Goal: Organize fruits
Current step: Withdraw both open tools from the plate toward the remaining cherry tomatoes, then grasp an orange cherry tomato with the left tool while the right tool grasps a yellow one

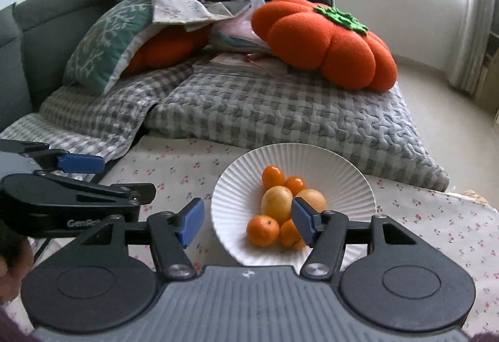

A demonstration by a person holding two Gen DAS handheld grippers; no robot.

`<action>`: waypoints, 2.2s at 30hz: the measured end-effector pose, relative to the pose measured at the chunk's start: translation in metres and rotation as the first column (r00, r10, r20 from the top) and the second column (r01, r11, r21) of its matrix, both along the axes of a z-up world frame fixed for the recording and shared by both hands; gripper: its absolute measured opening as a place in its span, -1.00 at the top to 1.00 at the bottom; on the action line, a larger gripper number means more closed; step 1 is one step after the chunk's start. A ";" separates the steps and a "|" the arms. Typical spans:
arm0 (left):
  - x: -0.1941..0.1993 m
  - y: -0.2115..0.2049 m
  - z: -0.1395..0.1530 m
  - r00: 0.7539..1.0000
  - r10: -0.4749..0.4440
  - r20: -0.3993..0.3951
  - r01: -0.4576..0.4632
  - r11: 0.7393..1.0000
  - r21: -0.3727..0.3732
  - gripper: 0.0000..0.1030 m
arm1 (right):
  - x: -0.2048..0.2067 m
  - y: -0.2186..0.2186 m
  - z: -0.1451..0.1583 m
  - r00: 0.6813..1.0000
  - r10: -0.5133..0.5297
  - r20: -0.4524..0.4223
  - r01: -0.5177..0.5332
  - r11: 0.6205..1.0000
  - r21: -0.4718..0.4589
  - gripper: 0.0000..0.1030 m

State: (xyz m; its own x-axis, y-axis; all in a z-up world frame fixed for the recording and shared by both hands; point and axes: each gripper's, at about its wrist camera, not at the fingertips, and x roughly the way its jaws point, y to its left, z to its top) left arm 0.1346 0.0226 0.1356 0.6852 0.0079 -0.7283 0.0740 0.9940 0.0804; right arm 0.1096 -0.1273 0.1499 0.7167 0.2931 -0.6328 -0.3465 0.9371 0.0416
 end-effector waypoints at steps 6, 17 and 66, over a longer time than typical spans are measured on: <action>-0.025 0.000 0.008 1.000 -0.003 0.009 0.003 0.999 0.048 -0.51 | -0.030 0.003 0.007 1.000 0.019 0.023 -0.018 0.999 -0.027 -0.28; -0.061 0.008 0.001 0.999 -0.040 -0.007 0.041 0.994 0.104 -0.69 | -0.072 -0.006 -0.005 0.994 0.107 -0.023 -0.109 0.990 -0.091 -0.48; -0.028 0.011 -0.090 0.955 -0.114 -0.274 0.134 0.989 0.058 0.54 | -0.082 0.021 -0.085 0.849 0.331 -0.411 -0.452 0.859 -0.242 0.14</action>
State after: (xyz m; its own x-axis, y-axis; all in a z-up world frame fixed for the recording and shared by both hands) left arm 0.1065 0.0334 0.0451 0.4624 -0.0031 -0.8866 0.2255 0.9675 0.1142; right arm 0.0273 -0.1065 0.0647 0.3036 0.2418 -0.9216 -0.7063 0.7064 -0.0474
